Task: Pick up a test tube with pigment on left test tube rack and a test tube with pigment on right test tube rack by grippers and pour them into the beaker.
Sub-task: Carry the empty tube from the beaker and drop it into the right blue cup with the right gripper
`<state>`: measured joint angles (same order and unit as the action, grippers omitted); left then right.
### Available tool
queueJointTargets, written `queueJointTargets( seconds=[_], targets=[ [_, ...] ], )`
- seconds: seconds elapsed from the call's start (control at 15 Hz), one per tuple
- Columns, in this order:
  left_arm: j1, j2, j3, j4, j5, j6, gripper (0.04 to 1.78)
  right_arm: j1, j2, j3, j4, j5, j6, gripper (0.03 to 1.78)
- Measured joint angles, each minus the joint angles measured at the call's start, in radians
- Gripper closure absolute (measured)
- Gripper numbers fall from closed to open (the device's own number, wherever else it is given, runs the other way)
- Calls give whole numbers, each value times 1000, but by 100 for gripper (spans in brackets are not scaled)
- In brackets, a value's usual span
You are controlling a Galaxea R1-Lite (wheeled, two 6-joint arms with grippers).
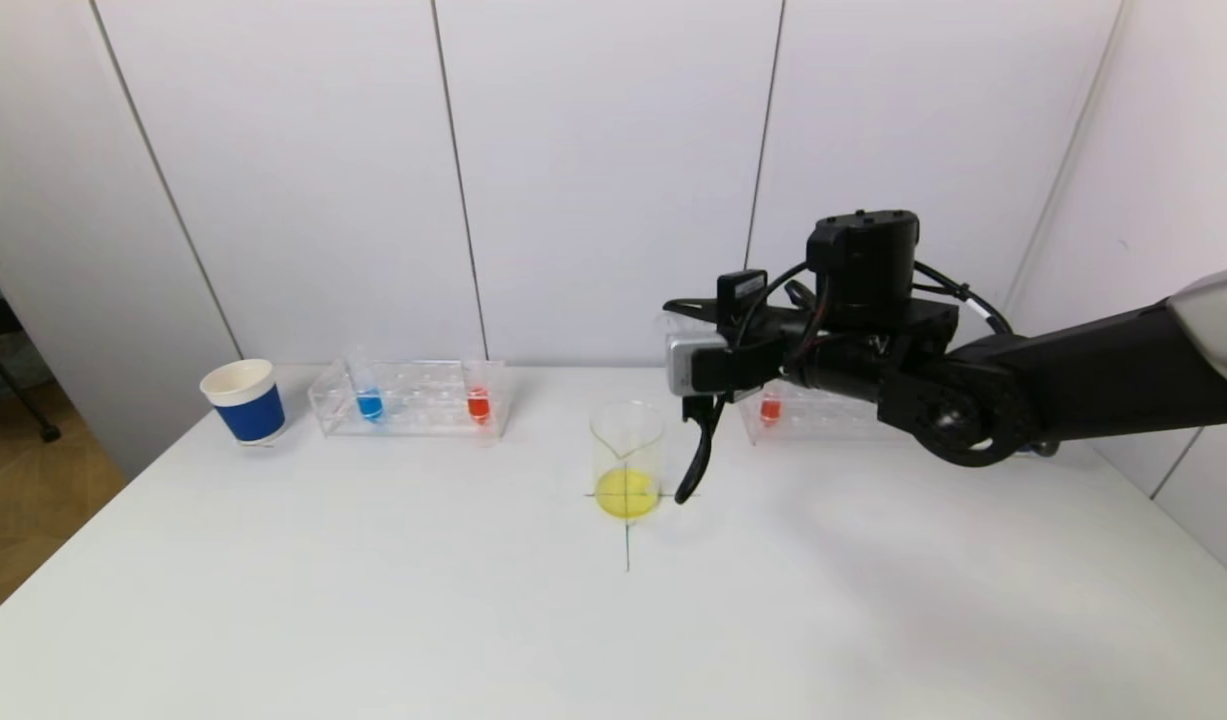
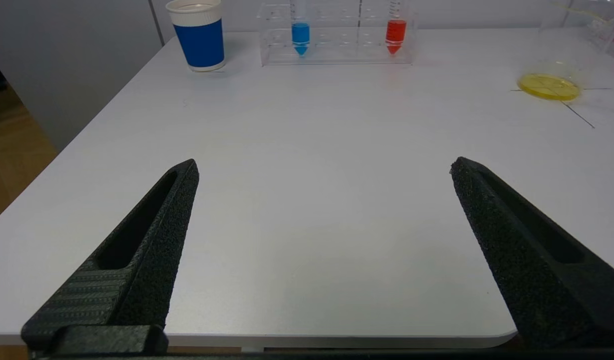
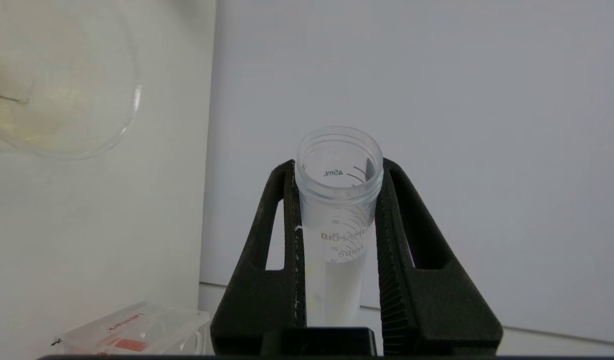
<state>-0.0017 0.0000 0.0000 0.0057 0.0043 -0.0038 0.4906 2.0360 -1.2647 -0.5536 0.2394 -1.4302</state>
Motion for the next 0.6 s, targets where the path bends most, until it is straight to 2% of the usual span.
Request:
queueJointTargets(
  seconds=[0.2, 0.4, 0.6],
  targets=[
    [0, 0, 0, 0, 0, 0, 6, -9, -10, -50, 26, -19, 166, 135],
    [0, 0, 0, 0, 0, 0, 6, -19, -16, -74, 43, -20, 283, 135],
    [0, 0, 0, 0, 0, 0, 6, -21, -20, -108, 52, -25, 448, 135]
  ],
)
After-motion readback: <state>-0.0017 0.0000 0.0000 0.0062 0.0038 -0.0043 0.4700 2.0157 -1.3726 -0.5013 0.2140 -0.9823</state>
